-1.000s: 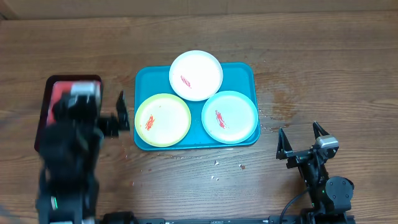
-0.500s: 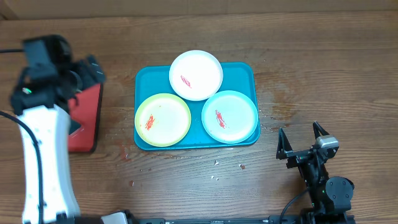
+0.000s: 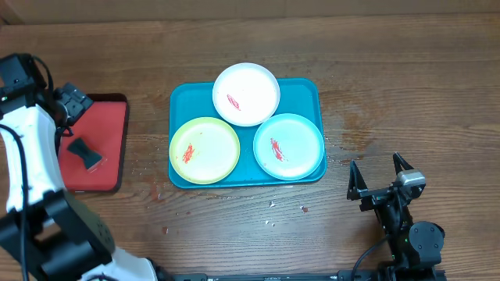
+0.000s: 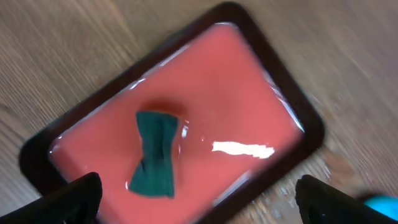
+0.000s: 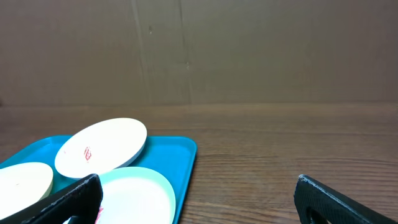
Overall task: Clean dirty plates on tray and stack at the side
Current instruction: 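Move the left gripper over the red tray to the sponge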
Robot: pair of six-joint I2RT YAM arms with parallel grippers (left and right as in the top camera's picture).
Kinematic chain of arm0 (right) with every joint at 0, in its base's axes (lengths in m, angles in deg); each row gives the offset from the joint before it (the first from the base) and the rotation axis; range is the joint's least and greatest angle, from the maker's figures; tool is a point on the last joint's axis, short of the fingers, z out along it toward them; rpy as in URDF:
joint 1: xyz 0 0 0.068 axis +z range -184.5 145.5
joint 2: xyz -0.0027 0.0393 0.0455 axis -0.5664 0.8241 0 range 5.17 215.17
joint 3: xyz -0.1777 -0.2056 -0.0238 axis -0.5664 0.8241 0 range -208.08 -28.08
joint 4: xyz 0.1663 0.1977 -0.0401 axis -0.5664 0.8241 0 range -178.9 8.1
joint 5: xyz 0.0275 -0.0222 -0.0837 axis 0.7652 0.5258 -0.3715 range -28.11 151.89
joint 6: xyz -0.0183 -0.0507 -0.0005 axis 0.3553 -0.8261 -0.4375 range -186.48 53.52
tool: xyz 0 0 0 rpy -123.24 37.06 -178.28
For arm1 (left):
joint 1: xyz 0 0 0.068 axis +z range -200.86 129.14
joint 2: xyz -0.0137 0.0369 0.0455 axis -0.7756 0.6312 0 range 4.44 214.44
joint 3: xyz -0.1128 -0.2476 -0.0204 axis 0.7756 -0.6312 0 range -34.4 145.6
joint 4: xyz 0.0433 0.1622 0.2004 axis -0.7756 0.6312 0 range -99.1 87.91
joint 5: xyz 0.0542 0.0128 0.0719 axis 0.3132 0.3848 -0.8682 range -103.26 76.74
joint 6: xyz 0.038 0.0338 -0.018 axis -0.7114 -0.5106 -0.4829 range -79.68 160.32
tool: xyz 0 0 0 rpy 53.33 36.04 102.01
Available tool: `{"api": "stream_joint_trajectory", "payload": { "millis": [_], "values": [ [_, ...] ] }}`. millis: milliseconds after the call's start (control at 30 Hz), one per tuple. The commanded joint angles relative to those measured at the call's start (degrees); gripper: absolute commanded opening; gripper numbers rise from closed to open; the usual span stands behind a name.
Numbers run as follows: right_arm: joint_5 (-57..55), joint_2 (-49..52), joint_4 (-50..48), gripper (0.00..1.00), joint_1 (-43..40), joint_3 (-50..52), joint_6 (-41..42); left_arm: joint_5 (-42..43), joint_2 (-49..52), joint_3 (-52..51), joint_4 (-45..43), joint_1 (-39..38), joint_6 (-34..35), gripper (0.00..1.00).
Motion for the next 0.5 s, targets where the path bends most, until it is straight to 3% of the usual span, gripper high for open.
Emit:
{"api": "stream_joint_trajectory", "payload": {
  "millis": [0, 233, 467],
  "values": [
    [-0.74, -0.63, -0.28, 1.00, -0.17, 0.59, -0.04, -0.44, 4.37, 1.49, -0.28, 1.73, 5.31, 1.00],
    [-0.74, -0.63, -0.28, 1.00, -0.17, 0.59, -0.04, 1.31, 12.72, 1.49, -0.33, 2.32, 4.66, 0.96],
    [-0.72, -0.63, -0.28, 1.00, -0.17, 0.59, -0.04, 4.98, 18.45, 1.49, -2.49, 2.34, -4.50, 0.91]
  ]
}}
